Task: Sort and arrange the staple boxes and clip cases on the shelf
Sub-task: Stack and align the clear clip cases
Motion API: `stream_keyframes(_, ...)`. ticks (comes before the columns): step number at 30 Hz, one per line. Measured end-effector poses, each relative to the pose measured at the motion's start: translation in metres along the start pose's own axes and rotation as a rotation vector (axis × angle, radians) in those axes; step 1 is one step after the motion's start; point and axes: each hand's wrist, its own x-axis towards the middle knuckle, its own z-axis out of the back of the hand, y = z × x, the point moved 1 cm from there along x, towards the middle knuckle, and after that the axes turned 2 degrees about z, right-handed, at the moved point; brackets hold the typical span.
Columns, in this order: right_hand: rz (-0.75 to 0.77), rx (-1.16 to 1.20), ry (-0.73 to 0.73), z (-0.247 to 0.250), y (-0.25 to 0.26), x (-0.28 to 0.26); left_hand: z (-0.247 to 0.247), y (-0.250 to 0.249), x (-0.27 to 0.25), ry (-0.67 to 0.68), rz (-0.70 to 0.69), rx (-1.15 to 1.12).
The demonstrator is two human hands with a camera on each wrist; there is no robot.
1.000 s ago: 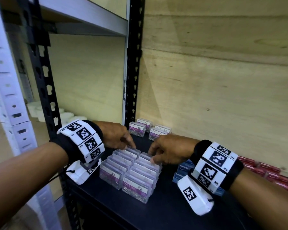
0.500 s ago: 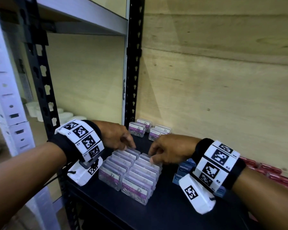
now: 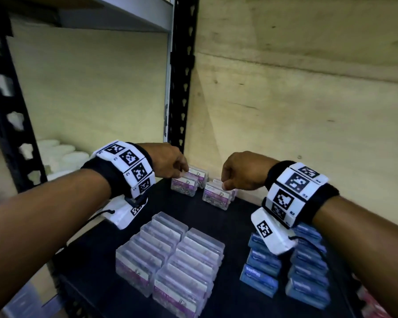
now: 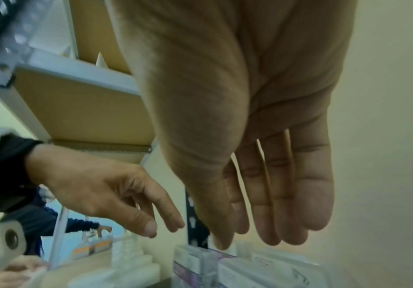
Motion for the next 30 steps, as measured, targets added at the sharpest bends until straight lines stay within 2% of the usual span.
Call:
stream_keyframes(9, -0.021, -0.16, 0.069, -0.016, -0.008, 0.034, -0.015, 0.016, 0.037, 0.001, -0.048, 0.067)
stream_keyframes(23, -0.004, -0.124, 0.068, -0.02, -0.012, 0.039, -0.018, 0.013, 0.051, 0.006, -0.062, 0.037)
stream_keyframes(30, -0.005, -0.147, 0.082, -0.024, -0.012, 0.038, -0.019, 0.01, 0.045, 0.032, -0.058, 0.097)
